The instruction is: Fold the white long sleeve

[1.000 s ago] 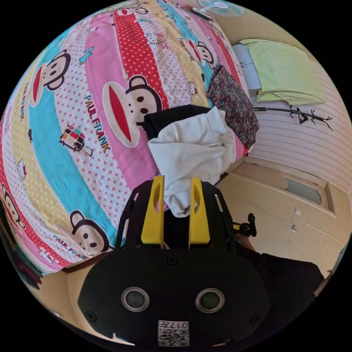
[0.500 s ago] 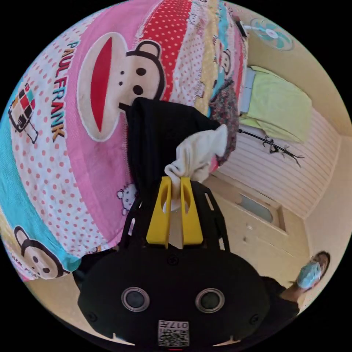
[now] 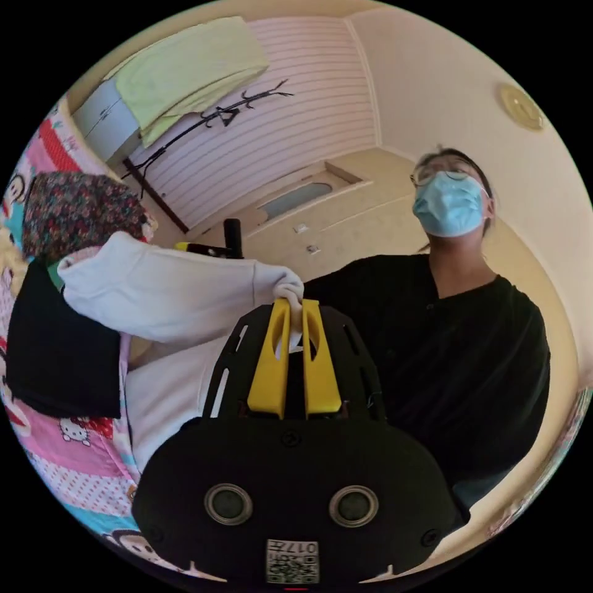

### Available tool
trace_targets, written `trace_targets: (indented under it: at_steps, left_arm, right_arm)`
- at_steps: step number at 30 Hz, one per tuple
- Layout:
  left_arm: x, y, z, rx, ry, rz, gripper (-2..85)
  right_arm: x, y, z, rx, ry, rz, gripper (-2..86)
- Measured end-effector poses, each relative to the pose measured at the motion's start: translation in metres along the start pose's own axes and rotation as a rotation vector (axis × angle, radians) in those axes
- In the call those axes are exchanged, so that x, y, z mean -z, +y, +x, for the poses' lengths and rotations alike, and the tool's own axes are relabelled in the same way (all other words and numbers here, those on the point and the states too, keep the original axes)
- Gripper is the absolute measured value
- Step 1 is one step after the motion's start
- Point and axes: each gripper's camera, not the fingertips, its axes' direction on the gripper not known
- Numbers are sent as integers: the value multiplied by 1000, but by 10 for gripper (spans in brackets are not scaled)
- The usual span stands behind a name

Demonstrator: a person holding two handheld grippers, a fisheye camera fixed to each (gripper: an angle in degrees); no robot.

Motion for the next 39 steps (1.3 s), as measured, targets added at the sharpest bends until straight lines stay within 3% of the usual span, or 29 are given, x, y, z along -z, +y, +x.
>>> trace_targets:
  at_steps: [5, 7, 13, 18, 22, 24, 28, 32, 35, 39]
  left_arm:
    - [30, -31, 109, -289, 157, 56, 36]
    - [39, -40, 136, -379, 223, 91, 35]
    - [35, -65, 180, -469, 283, 82, 36]
    - [46, -75, 203, -539, 368, 175, 36]
    - [57, -83, 220, -596, 390, 227, 38]
    - [66, -88, 231, -626, 390, 260, 38]
    - [79, -97, 238, -644, 373, 328, 38]
    - [104, -96, 252, -589, 241, 472, 37]
    - [124, -68, 295, -582, 11, 579, 38]
    - [122, -23, 370, -542, -415, 723, 38]
  right_arm:
    - [-57, -80, 5, 211, -141, -285, 168]
    - [-123, -98, 20, 211, -354, -472, 194]
    - [-278, -85, -4, 154, -938, -723, 228]
    - [-348, -69, -38, 45, -1163, -840, 240]
    - [-373, -71, -41, -141, -1407, -785, 242]
    - [-380, -75, -40, -201, -1466, -786, 240]
    - [-402, -70, -71, -145, -1421, -1029, 214]
    - [-404, -60, -114, -71, -1702, -1107, 72]
    - [-379, -78, -124, 63, -1585, -1048, 60]
    - [-278, -150, -124, 241, -1461, -551, 44]
